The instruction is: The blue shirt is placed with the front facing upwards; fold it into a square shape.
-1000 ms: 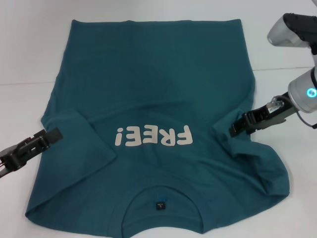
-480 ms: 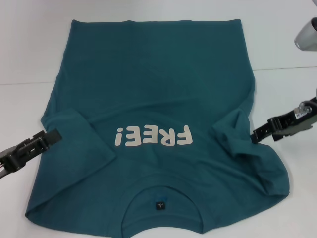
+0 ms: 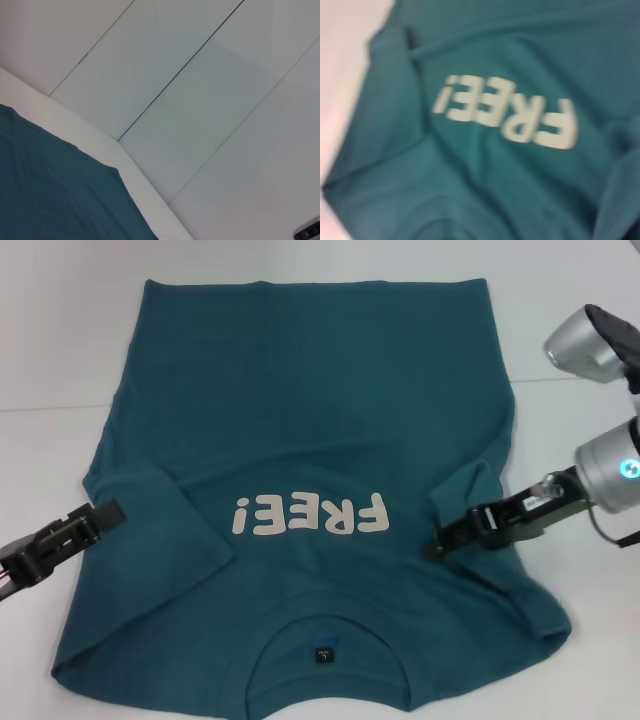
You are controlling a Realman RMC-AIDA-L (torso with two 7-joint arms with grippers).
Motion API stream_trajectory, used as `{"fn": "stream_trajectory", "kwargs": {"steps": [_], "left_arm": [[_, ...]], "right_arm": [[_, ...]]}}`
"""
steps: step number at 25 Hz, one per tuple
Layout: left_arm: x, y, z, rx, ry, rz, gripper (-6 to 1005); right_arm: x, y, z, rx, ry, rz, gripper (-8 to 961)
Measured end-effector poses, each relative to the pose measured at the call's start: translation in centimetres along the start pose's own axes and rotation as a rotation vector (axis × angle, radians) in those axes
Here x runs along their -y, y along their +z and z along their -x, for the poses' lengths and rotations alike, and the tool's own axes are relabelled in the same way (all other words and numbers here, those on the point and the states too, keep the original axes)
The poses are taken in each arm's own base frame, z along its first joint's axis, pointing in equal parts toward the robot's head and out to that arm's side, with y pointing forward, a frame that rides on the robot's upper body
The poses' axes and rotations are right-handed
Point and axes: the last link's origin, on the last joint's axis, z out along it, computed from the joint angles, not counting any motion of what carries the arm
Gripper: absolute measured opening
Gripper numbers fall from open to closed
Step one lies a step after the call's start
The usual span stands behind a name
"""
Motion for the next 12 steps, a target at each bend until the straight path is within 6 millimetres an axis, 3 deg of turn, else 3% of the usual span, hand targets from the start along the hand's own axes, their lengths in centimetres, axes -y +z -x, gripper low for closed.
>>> {"fn": "stream_trajectory", "kwargs": {"steps": [4,12], "left_arm": [[0.0,0.0,0.0,0.0,0.0,0.0,933],[-0.1,0.3,0.0,0.0,-0.002,0.008,933]], "right_arm": [[-0.9,0.3,-0.1,-0.004,-0.012,0.063,719],[-0.7,1.6,-1.7,-0.115,-0.043,0.063,718]]}}
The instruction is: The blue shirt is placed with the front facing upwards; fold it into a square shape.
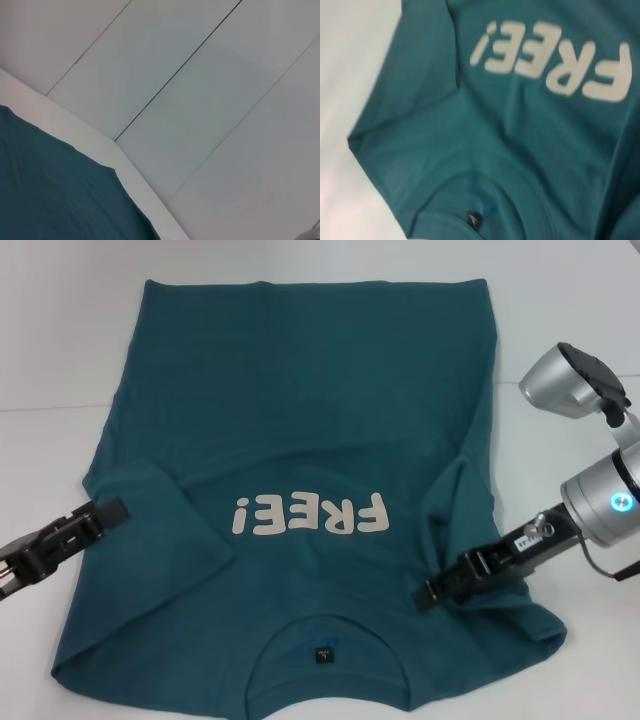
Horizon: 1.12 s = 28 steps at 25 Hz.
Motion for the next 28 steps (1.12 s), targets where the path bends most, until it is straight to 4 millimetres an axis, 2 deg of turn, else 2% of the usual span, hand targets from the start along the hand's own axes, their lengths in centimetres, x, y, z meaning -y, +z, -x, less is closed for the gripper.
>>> {"fn": "stream_trajectory", "kwargs": {"steps": [6,12,18,21,28], "left_arm": [[-0.1,0.0,0.0,0.001,-0.002,0.004,933],[0.0,-0.1,0.0,-0.007,-0.006,0.002,933],[-0.1,0.0,-0.3,-0.014,-0.002,0.005,933],[-0.1,0.0,-0.4,-0.028,-0.002,0.004,933],[0.0,-0.5,-0.7,-0.064,-0.006,-0.005,933]], "right_arm": [[0.3,-1.6,0.0,0.037,-0.017,-0.026,718],[-0.3,-2.3,-0.6,-0.005,-0.091,0.009,719],[0.1,-3.9,0.4,0.174,-0.066,0.025,718],[0.4,-3.5,0.6,0.187,-0.052,-0.005,718],[1.3,-0.7,1.5,0.19,-0.004,-0.138,718]]}}
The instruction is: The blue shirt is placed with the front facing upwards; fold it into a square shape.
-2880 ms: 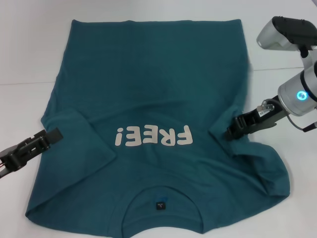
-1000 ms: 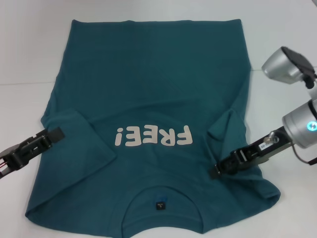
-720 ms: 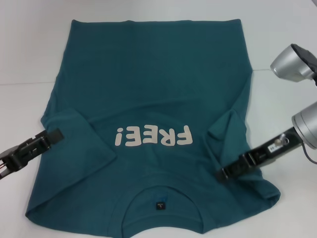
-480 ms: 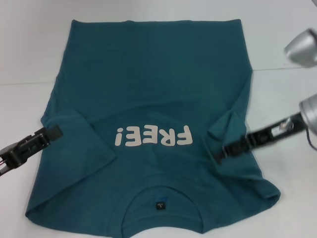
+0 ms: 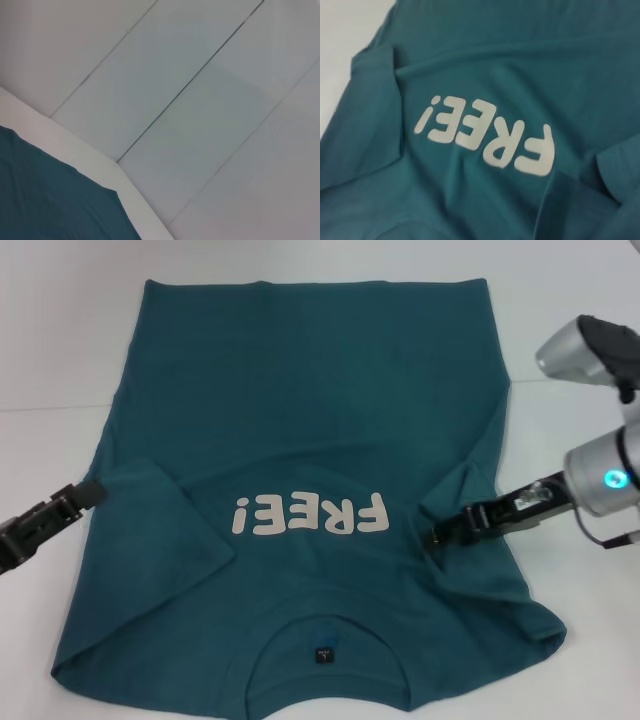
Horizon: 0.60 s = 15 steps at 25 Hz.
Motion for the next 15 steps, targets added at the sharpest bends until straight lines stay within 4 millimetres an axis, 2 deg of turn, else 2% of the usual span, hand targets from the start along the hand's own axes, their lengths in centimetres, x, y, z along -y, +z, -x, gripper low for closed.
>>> {"fn": "stream_trajectory", "kwargs": {"steps": [7,15], "left_arm": [[0.1,-0.4,0.0,-0.011,-0.005,-0.012,933],[0.2,-0.7,0.0,-0.025,-0.007,-0.022,933]], "right_arm": [[-1.5,2.2,1.1,0.012,-0.033,-0.003,719],[-2.0,2.0,1.9,-0.009,-0.031,-0.022,719]]}}
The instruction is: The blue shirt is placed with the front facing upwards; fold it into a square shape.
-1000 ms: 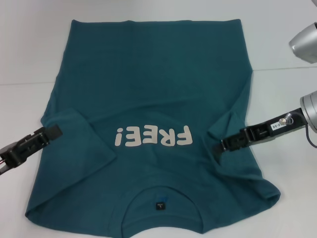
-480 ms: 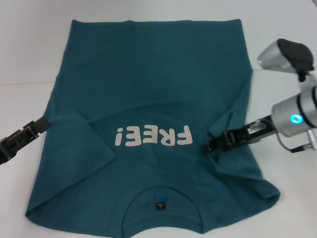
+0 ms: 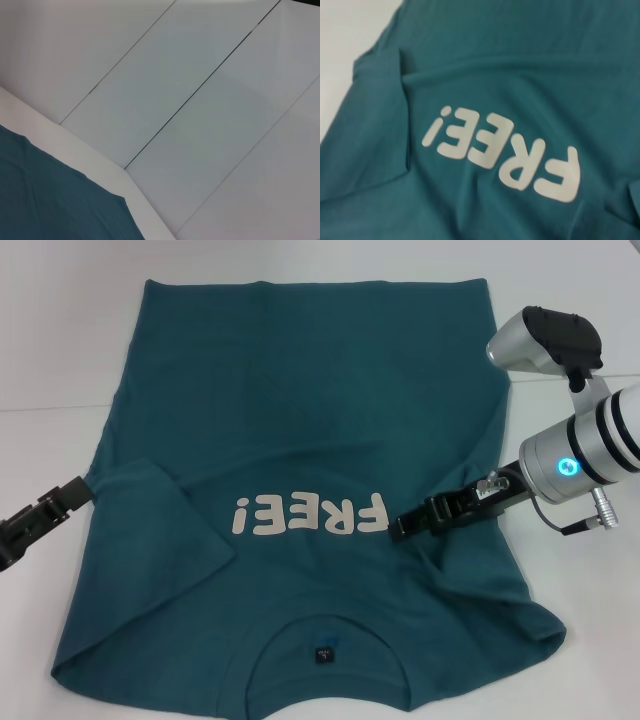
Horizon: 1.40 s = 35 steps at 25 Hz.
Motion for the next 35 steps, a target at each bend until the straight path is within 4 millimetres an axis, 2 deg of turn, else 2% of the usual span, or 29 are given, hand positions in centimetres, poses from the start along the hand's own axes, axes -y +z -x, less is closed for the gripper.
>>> {"fn": "stream_trajectory", "kwargs": {"steps": [6,16,29,35], "left_arm": [[0.0,0.0,0.1,-0.001,0.001,0.001,933],[0.0,0.2,0.1,-0.002,-0.002,-0.001,933],[0.1,0.3,0.0,-0.004,-0.002,-0.003,933],[0.2,0.1,0.0,-0.015,-0.005,-0.005,933]], "right_arm": [[-0.2,0.1,-0.4,-0.047,0.004,-0.008,718],[0.5,0.1,-1.0,-0.089,0.02,-0.07,718],[-3.5,1.5,-0.7,-0.064,-0.077,0.178,719],[-1.6,-0.4,-0.9,-0.05,-0.029,0.155,719]]}}
